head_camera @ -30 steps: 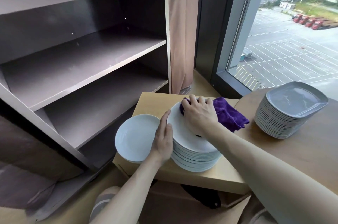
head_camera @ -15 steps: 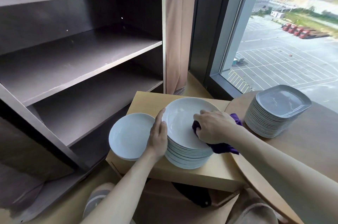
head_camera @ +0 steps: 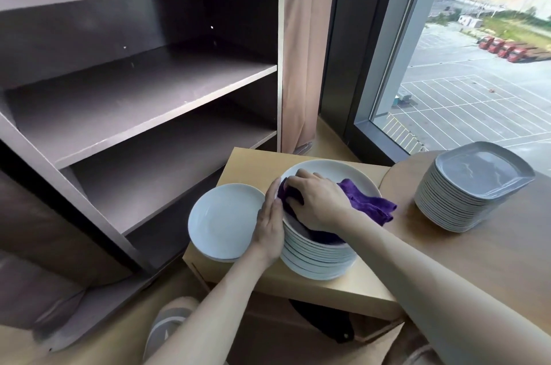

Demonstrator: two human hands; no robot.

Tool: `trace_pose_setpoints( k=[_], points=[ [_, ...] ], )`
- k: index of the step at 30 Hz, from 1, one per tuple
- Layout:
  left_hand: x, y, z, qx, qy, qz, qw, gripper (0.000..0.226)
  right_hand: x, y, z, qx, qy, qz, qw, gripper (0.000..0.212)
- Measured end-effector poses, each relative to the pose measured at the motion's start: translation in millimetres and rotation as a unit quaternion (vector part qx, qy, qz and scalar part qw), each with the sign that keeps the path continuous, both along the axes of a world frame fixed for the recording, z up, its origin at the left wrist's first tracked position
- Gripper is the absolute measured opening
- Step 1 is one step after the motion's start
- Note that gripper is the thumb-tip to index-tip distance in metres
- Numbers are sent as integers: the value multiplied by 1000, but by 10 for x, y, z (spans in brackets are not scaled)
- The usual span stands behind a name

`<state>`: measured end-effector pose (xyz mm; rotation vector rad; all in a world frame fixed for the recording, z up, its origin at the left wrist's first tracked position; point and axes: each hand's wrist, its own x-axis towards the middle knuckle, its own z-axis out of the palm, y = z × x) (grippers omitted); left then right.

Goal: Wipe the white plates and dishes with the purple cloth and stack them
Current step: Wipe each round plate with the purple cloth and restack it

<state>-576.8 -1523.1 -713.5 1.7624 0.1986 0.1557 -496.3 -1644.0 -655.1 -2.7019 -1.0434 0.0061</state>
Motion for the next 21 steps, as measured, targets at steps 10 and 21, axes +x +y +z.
trace_pose_setpoints(
  k=[10, 21],
  points=[
    [-22, 56, 51, 37, 17, -6, 999, 48, 337, -39, -83, -136, -164, -96, 972, 26],
    [-8, 52, 4, 45, 8, -11, 999, 47, 128, -583, 115, -207, -125, -131, 961, 38]
  ],
)
